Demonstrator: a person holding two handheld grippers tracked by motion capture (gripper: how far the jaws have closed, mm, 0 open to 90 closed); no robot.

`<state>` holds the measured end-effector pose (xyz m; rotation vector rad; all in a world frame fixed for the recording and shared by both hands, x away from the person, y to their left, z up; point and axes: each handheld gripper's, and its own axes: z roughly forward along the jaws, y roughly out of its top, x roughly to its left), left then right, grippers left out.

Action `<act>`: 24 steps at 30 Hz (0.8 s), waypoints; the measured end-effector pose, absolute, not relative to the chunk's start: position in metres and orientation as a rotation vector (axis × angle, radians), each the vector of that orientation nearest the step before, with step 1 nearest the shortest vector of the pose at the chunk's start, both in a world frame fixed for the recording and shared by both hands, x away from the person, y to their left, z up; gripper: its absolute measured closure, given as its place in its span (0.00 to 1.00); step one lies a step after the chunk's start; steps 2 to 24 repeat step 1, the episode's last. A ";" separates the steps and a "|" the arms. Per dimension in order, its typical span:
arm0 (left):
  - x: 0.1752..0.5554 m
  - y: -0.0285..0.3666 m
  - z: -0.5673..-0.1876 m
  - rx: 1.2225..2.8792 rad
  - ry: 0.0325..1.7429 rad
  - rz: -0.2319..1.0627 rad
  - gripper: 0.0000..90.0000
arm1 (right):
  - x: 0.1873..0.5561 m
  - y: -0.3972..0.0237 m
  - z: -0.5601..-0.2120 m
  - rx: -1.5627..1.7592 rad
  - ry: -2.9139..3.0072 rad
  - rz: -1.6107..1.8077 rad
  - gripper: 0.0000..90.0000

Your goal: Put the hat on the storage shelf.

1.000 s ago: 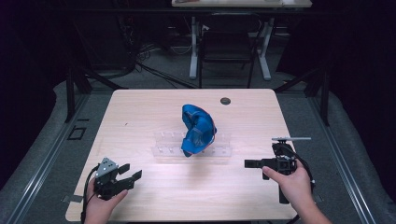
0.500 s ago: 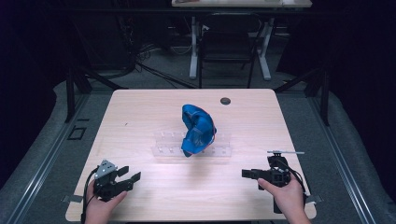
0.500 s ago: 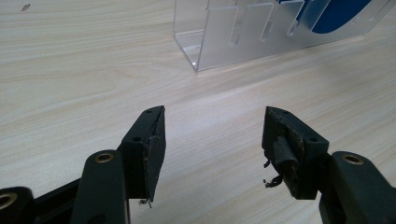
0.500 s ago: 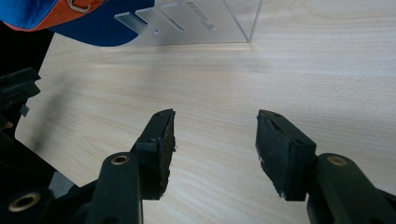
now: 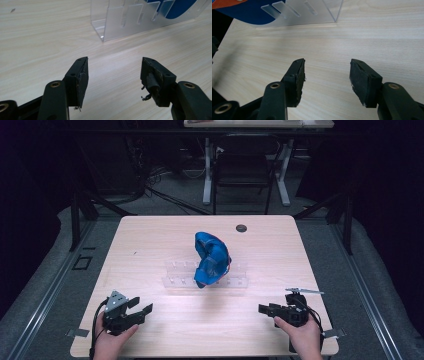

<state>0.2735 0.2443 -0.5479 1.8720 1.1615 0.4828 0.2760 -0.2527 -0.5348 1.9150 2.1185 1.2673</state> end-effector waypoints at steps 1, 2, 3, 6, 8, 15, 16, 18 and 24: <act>0.275 0.239 -0.545 1.888 1.146 0.492 0.44 | 0.275 -0.253 -0.538 1.906 2.100 1.272 0.51; 0.275 0.239 -0.545 1.888 1.146 0.492 0.44 | 0.275 -0.253 -0.538 1.906 2.100 1.272 0.51; 0.275 0.239 -0.545 1.888 1.146 0.492 0.44 | 0.275 -0.253 -0.538 1.906 2.100 1.272 0.51; 0.275 0.239 -0.545 1.888 1.146 0.492 0.44 | 0.275 -0.253 -0.538 1.906 2.100 1.272 0.51; 0.275 0.239 -0.545 1.888 1.146 0.492 0.44 | 0.275 -0.253 -0.538 1.906 2.100 1.272 0.51; 0.275 0.239 -0.545 1.888 1.146 0.492 0.44 | 0.275 -0.253 -0.538 1.906 2.100 1.272 0.51; 0.275 0.239 -0.545 1.888 1.146 0.492 0.44 | 0.275 -0.253 -0.538 1.906 2.100 1.272 0.51; 0.275 0.239 -0.545 1.888 1.146 0.492 0.44 | 0.275 -0.253 -0.538 1.906 2.100 1.272 0.51; 0.275 0.239 -0.545 1.888 1.146 0.492 0.44 | 0.275 -0.253 -0.538 1.906 2.100 1.272 0.51</act>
